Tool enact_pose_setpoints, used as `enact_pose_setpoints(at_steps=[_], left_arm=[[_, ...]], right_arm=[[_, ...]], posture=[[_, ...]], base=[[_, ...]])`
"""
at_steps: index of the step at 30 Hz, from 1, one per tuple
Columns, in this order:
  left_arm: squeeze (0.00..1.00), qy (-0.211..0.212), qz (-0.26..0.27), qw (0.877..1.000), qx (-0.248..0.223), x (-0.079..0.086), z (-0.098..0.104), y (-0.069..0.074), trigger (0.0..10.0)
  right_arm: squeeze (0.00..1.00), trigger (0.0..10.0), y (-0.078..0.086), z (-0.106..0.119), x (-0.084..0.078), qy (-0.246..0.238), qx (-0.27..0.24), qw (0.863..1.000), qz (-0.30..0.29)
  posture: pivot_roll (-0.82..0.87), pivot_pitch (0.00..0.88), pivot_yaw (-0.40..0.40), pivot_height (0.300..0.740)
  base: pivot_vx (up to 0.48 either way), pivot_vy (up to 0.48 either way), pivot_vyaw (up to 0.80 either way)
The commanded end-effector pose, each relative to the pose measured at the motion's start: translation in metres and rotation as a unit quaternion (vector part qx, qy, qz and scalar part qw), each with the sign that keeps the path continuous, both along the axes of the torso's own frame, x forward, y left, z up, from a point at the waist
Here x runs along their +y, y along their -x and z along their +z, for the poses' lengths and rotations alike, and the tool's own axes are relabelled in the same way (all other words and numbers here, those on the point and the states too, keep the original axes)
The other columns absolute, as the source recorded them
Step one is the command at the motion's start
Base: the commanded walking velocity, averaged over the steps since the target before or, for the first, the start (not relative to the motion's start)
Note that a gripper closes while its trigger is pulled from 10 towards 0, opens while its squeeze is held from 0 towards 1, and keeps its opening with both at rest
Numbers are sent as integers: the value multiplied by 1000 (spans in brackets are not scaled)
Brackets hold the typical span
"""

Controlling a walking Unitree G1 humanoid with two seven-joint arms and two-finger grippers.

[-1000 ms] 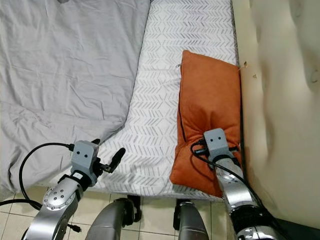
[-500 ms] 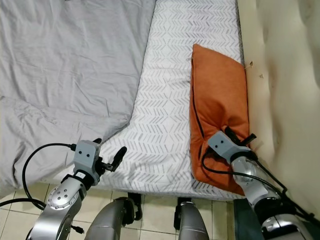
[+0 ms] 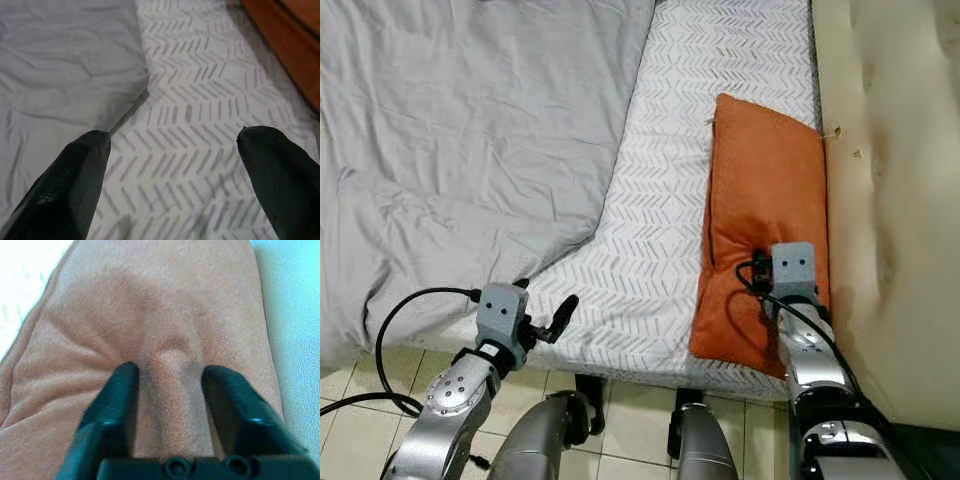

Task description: Clean up the room

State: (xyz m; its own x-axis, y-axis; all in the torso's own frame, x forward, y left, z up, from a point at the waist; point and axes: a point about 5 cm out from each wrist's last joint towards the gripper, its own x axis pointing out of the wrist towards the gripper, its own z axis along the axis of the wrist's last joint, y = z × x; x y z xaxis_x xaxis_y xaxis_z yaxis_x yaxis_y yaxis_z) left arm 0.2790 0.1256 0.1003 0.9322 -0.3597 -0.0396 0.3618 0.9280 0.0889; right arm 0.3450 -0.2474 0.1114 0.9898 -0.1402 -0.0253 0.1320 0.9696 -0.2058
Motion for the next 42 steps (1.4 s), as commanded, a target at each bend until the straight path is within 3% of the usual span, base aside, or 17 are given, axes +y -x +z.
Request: enact_pose_setpoints(at_steps=[1,4,7,14,16,18,20,26,27,29,30,33,42], left_arm=[[0,-4,-1,1000,18,-2,-13,3,10000],[0,-3,-5,1000,10,-6,-12,-1,10000],[0,0,-8,1000,3,-10,-13,-9,10000],[0,4,-21,1000,-18,-22,-9,-22,10000],[0,-1,-2,1000,-25,-21,-7,-23,10000],[0,-1,1,1000,-26,-20,-7,-23,10000],[0,22,43,998,-37,-7,-1,-17,10000],[0,30,61,997,-45,0,2,-13,10000],[0,38,55,997,-40,-4,2,-20,10000],[0,39,51,997,-38,-7,1,-22,10000],[0,38,49,998,-32,-8,0,-23,10000],[0,37,54,998,-17,-4,-4,-24,10000],[0,21,47,999,-4,8,-16,-24,10000]], right_arm=[[1000,10000,12,-4,-5,8,-11,1000,-11],[1000,10000,17,5,6,20,-48,999,15],[1000,10000,20,16,19,10,-82,996,42],[1000,10000,31,21,39,-54,-103,991,62],[1000,10000,45,11,46,-99,-90,989,64],[1000,10000,46,9,46,-104,-87,989,63],[1000,10000,67,-6,41,-122,-67,989,50],[1000,10000,94,-36,31,-123,-9,992,21],[757,10000,91,-45,32,-85,19,996,19],[757,10000,88,-46,30,-67,25,997,12],[0,10000,84,-47,28,-77,27,997,6],[0,10000,79,-51,26,-104,44,994,0],[0,10000,71,-47,36,-87,24,996,18]], posture=[[4,388,-25,740],[-7,356,-30,740],[-29,270,-34,740],[-63,123,-14,740],[-77,77,1,740],[-77,77,1,740],[-75,45,9,740],[-70,9,20,740],[-76,0,27,740],[-77,0,27,740],[-75,0,30,740],[-70,0,35,740],[-55,2,34,740]], base=[[0,0,0],[0,0,0],[0,0,0],[0,0,0],[0,0,0],[0,0,0],[0,0,0],[0,0,0],[0,458,0],[0,458,0],[0,454,0],[0,447,0],[0,452,0]])
